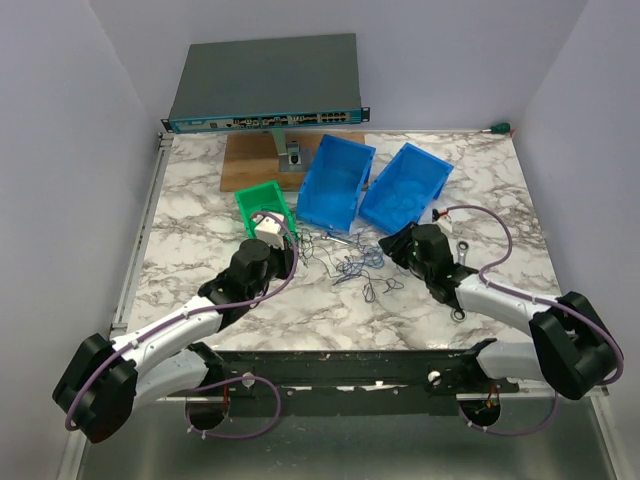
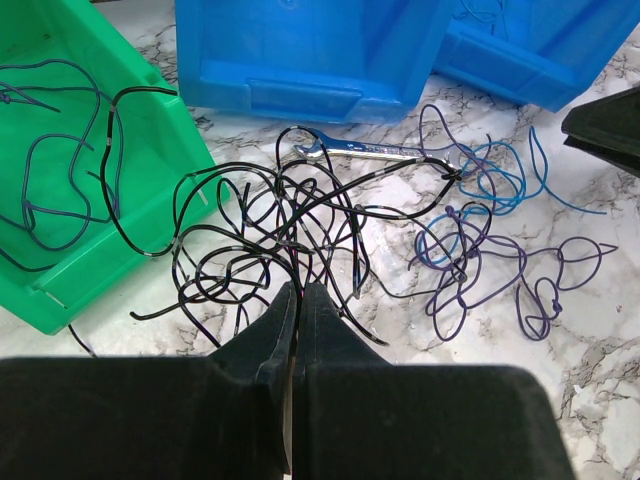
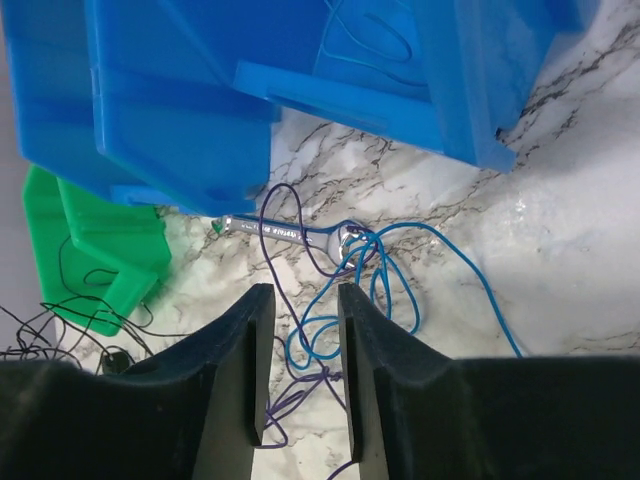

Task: Untangle the cables

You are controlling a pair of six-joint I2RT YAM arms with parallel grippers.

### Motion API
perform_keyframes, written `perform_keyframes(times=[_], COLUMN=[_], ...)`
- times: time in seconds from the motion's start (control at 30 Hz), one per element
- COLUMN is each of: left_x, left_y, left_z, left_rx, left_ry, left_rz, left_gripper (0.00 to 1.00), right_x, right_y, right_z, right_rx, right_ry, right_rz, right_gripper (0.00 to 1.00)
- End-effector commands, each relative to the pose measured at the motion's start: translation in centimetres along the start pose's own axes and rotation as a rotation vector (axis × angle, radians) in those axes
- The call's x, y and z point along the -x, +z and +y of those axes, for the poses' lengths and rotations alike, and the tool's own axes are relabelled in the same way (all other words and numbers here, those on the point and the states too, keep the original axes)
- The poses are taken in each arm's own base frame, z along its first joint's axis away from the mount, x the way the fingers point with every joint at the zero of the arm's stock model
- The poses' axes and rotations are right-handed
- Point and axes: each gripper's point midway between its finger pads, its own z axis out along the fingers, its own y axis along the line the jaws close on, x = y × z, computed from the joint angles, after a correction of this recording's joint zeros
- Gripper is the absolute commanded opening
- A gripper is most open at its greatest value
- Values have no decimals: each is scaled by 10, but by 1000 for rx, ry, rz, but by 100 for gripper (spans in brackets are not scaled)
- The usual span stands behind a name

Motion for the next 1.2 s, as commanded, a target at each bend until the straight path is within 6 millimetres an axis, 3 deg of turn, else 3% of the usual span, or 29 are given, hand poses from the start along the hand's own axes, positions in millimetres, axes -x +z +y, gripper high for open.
perform_keyframes(times=[0.0, 0.13, 0.37, 0.47, 0.5, 0.57, 0.87, 1.17], left_x=[15, 15, 16, 15, 16, 16, 19, 16], left_y=[3, 2, 2, 2, 2, 1, -3, -1], left_z=[-4, -5, -5, -4, -4, -4, 1, 11], left_rx=[-7, -16, -17, -9, -9, -7, 15, 75], left_ry=[-1, 0, 1, 2, 2, 3, 1, -12], left_rz=[-37, -36, -36, -36, -36, -39, -58, -45], left_gripper=[0, 0, 0, 0, 0, 0, 0, 0], right_x=[3, -8, -25, -26, -25, -18, 47, 144], right_y=[0, 7, 22, 26, 26, 22, -30, -116], right_z=[-6, -14, -14, -9, -6, -4, 4, 41], right_rx=[-39, -62, -40, -30, -24, -27, -77, -73], right_ry=[-15, -17, 0, 1, -2, -5, -64, -99], right_rz=[-22, 13, 61, 70, 69, 49, -154, -433], right_gripper=[45, 49, 45, 28, 15, 1, 1, 1])
